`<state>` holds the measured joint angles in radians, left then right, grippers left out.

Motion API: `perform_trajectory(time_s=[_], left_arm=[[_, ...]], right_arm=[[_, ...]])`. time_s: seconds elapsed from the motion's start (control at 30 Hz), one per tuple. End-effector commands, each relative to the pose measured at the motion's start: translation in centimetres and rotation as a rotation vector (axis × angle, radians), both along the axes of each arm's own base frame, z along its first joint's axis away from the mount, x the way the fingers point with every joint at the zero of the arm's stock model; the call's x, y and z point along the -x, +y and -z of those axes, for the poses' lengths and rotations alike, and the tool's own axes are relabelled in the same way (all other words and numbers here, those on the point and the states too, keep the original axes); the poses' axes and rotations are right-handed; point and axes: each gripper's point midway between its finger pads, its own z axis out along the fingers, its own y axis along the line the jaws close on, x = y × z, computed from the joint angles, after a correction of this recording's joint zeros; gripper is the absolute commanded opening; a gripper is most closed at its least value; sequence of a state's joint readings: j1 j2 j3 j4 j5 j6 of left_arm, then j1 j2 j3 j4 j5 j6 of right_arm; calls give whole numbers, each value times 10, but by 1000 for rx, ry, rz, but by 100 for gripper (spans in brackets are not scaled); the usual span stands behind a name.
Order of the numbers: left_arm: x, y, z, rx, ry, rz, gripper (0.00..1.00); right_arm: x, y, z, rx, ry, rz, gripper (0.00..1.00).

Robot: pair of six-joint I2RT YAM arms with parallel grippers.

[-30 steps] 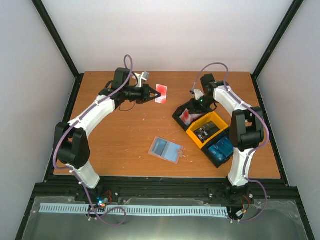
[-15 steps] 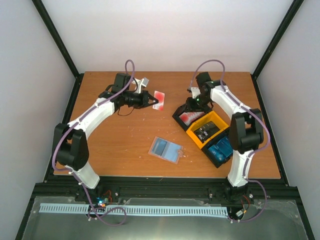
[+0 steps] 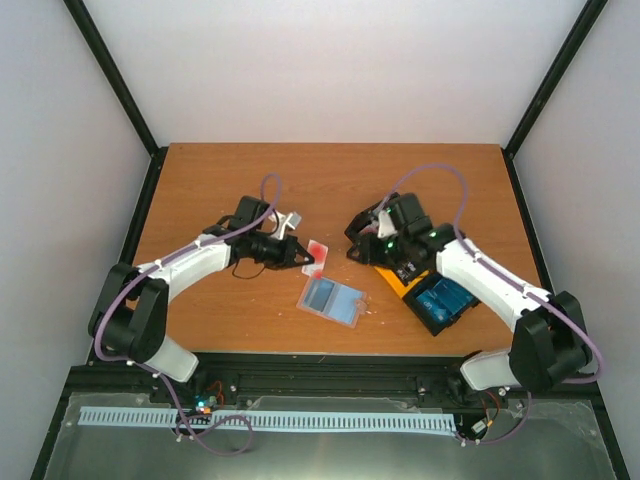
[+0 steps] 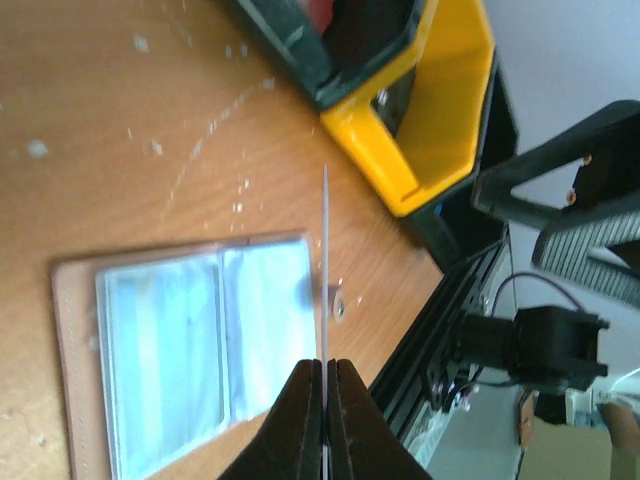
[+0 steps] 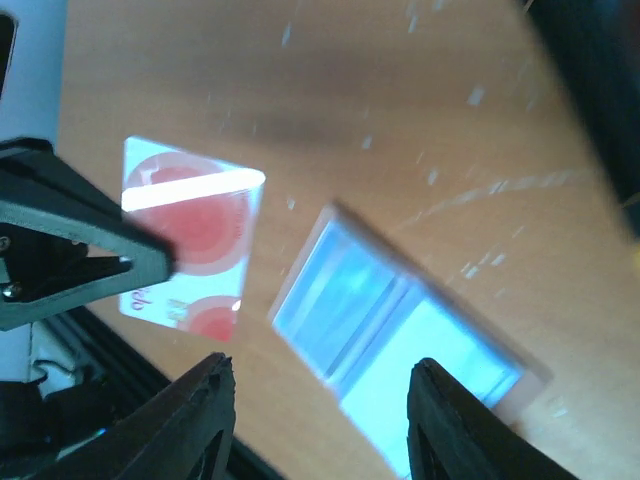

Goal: Put the credit cards into the card holder
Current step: Insert the credit card into the card holder.

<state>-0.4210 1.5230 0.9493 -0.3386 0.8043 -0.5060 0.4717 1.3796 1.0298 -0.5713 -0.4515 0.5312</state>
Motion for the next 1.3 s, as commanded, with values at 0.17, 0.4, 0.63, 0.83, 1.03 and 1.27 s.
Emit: perform_trajectory(time_s=[0.17, 0.4, 0.63, 0.83, 1.03, 1.27], left_arm=[[33, -20, 34, 12, 26, 71, 1], [36, -25, 54, 48, 50, 66, 0], [37, -23, 75, 18, 62, 64, 1], [39, -23, 94, -21, 64, 77, 1], [44, -28, 105, -29, 79, 97, 1], [49, -31, 114, -26, 82, 106, 1]], right_arm=[[69, 45, 57, 38, 232, 8, 36], [97, 47, 102, 116, 334, -17, 29], [87, 44, 123, 174, 306, 9, 16], [89, 25, 145, 286, 332, 66, 17], [93, 7, 157, 377, 352, 97, 17], [96, -3, 159, 423, 354, 109, 17]])
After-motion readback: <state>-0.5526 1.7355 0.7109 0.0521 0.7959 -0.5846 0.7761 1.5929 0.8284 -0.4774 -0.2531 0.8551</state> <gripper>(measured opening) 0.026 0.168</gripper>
